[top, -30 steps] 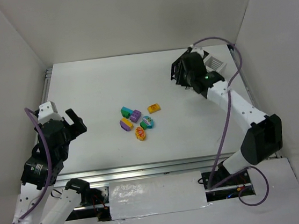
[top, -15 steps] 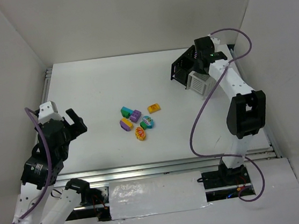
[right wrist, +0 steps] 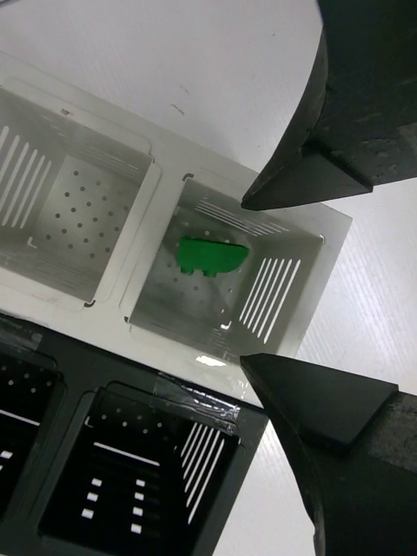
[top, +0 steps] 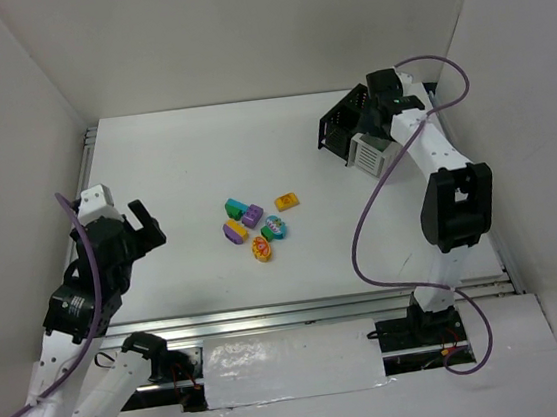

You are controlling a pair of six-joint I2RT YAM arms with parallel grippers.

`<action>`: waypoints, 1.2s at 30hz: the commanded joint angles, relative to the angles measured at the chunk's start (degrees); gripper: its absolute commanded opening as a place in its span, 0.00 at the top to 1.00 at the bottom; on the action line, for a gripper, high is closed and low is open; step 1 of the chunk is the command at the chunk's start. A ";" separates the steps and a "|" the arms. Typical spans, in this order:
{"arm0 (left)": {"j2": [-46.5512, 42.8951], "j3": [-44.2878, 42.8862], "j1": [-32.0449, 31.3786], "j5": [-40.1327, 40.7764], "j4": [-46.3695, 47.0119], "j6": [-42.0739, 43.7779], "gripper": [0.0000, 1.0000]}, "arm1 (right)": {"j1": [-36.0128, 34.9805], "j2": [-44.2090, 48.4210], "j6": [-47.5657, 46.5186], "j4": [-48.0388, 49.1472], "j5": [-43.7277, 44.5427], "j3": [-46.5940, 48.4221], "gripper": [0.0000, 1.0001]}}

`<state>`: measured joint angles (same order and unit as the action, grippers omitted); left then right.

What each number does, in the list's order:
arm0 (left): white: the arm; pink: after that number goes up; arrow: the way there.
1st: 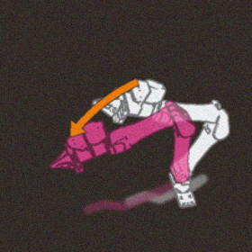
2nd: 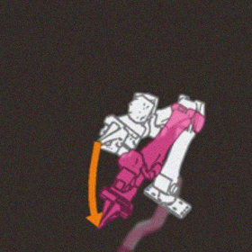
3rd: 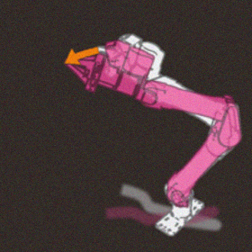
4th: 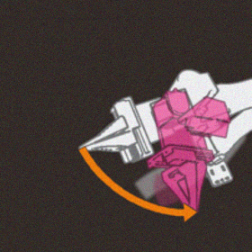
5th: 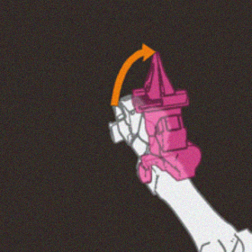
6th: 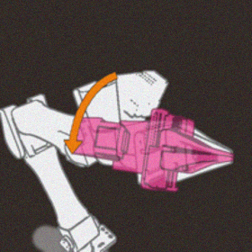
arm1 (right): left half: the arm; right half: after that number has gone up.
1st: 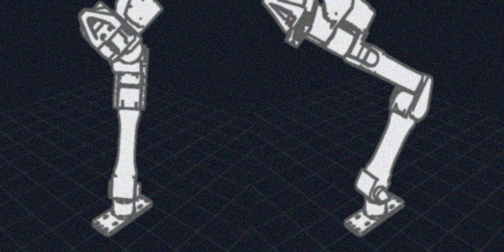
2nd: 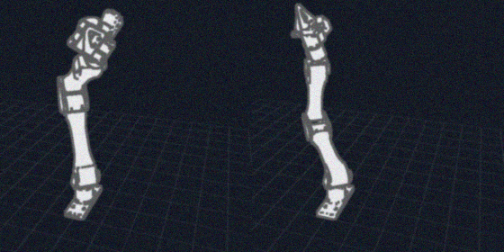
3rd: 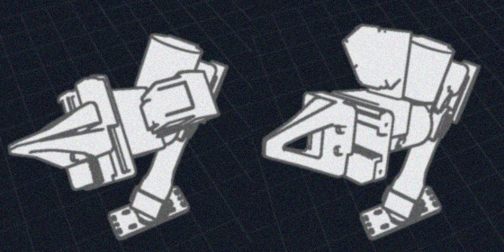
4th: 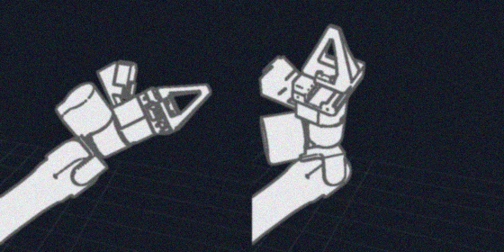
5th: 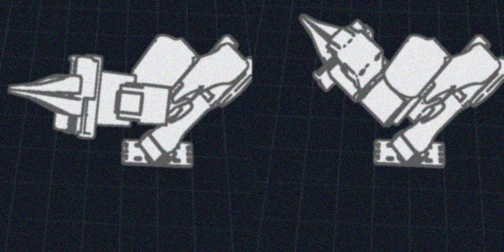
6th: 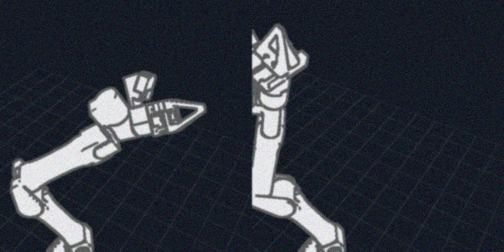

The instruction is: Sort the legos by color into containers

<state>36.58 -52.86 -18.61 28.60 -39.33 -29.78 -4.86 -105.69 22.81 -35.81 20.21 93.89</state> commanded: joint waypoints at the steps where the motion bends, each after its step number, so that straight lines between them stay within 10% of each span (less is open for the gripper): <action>1: 0.16 0.04 0.24 -0.12 2.42 1.48 0.00 | 0.29 -0.13 -0.57 -0.66 -0.25 3.23 0.24; 22: 31.24 -2.33 0.59 -13.13 9.00 -17.50 0.01 | -23.43 32.55 -0.75 7.86 -19.94 -28.19 0.12; 36: 64.99 -26.67 -5.82 -2.77 0.59 -34.10 0.01 | -27.92 49.70 1.98 7.69 -24.51 -39.75 0.12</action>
<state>97.08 -75.48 -23.20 21.50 -34.11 -57.36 -32.18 -57.54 24.45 -29.63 -4.12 54.74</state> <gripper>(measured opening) 0.994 0.880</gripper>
